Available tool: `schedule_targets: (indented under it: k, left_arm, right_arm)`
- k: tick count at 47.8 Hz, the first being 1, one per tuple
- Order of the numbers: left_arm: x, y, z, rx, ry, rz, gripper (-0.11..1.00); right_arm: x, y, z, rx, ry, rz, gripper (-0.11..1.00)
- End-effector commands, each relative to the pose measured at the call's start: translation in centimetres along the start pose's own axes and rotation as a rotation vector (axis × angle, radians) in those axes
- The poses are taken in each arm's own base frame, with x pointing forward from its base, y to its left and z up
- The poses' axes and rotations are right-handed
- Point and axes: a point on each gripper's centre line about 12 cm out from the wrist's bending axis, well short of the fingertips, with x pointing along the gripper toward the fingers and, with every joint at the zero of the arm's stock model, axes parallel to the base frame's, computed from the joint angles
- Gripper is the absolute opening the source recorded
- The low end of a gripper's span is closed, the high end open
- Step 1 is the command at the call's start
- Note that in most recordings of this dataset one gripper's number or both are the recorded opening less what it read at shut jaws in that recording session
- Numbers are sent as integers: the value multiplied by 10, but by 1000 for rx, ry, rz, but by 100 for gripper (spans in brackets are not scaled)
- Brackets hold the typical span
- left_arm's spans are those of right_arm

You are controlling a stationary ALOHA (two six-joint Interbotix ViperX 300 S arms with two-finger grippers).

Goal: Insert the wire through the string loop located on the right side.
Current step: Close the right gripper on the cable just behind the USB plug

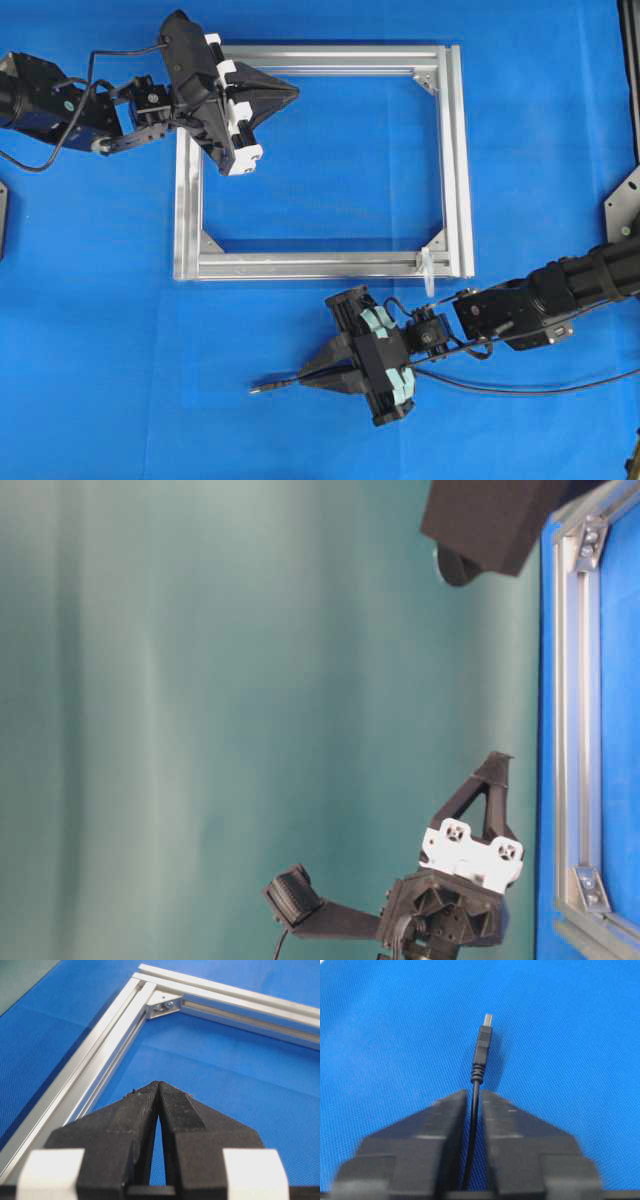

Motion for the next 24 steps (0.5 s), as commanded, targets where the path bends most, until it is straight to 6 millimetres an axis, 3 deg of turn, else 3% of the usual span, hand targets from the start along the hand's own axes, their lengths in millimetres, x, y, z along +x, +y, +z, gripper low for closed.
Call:
schedule_targets:
  k: [1,17,24]
  left_arm:
    - [-2,0,16,-1,-49,-2,0]
    - [-2,0,16,-1,-48,-2,0]
    - [-2,0,16,-1,-49,-2,0]
  right_arm:
    - [1,3,11,-3,-31,9,0]
    - [2,3,13,-2,-31,9,-4]
    - [-4,5,27,-1,-57,11,-4]
